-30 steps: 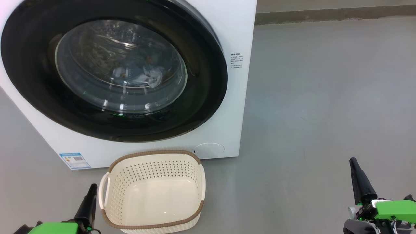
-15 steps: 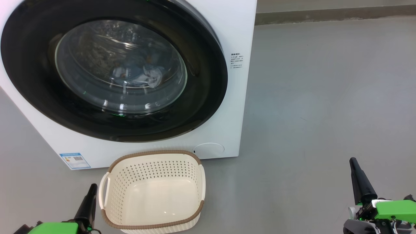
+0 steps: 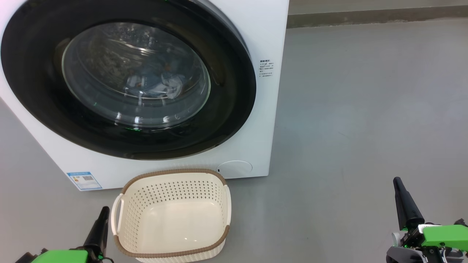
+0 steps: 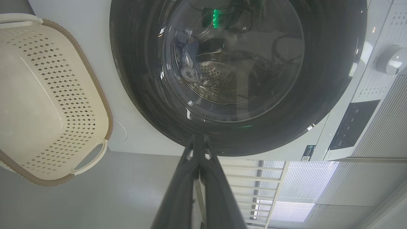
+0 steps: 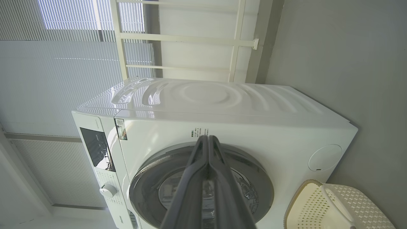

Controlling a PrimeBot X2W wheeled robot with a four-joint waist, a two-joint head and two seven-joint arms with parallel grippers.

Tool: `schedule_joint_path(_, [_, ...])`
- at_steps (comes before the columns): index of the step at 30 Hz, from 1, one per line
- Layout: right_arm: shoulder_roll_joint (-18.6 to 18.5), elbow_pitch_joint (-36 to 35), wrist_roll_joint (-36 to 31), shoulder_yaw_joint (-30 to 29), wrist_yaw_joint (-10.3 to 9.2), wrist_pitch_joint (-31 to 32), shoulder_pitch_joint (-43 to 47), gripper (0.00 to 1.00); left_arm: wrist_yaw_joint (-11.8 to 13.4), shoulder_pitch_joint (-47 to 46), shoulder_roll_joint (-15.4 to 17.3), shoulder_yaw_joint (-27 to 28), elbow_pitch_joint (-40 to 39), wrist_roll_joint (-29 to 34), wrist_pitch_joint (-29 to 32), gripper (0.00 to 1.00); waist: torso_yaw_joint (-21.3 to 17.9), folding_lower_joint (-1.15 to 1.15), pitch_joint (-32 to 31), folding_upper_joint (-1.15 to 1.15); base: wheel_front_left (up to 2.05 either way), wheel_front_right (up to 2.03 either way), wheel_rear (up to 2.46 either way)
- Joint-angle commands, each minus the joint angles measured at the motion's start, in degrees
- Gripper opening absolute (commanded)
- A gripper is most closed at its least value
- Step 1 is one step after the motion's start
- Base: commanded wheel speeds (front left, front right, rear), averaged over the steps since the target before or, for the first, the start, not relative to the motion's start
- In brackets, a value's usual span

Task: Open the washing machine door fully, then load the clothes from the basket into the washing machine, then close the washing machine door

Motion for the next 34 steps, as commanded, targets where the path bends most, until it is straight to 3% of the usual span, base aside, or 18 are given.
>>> schedule_joint_path(1, [-0.26, -1.76, 0.63, 0.95, 0.08, 0.50, -1.67, 0.00, 0.05, -2.75, 0.64, 2.03, -1.62, -0.41, 0.22, 0.00, 0.00, 0.00, 0.00, 0.00, 0.00, 0.00, 0.00])
schedule_joint_path(34, [-0.26, -1.76, 0.63, 0.95, 0.08, 0.50, -1.67, 0.00, 0.05, -2.76, 0.64, 2.02, -1.61, -0.41, 0.21, 0.00, 0.00, 0.00, 0.00, 0.00, 0.00, 0.00, 0.00])
